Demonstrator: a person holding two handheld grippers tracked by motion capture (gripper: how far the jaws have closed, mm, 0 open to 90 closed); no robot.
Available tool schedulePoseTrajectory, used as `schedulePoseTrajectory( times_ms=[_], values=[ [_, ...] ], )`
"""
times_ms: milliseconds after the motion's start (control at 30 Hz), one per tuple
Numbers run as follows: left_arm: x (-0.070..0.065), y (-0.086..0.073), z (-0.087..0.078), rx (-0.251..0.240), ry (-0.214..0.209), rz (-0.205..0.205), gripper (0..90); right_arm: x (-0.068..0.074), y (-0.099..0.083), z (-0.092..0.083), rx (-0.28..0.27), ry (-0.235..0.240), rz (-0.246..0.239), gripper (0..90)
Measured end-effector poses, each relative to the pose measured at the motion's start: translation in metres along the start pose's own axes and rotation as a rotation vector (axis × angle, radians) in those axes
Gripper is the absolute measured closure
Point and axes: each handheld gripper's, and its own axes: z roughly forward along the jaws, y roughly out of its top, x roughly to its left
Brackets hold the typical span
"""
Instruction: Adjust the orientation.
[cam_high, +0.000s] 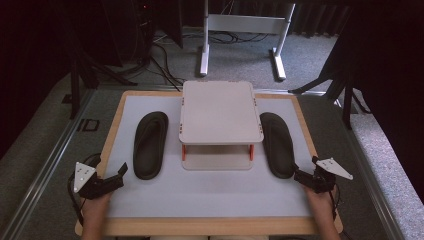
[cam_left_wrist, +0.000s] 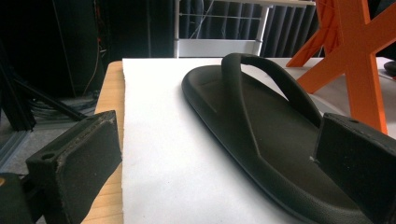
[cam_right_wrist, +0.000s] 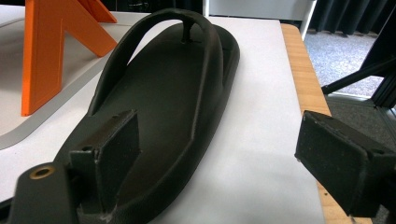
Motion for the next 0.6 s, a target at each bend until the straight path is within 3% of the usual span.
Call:
schedulePoseTrajectory(
  times_ms=[333, 433, 500, 600],
  values=[
    [0.004, 0.002, 0.004, 0.055, -0.002, -0.042, 1.0, -0.001, 0.000, 0.000, -0.003, 0.001, 0.008, 13.1],
    [0.007, 0.004, 0.006, 0.110, 0.020, -0.070, 1.0, 0.000, 0.000, -0.001, -0.009, -0.002, 0.001, 13.0],
    [0.011, 0.006, 0.008, 0.136, 0.008, -0.101, 1.0, 0.000, 0.000, -0.001, -0.008, -0.004, -0.003, 13.1],
    [0.013, 0.008, 0.011, 0.166, 0.002, -0.112, 1.0, 0.000, 0.000, -0.001, -0.013, -0.004, -0.001, 13.0]
  ],
)
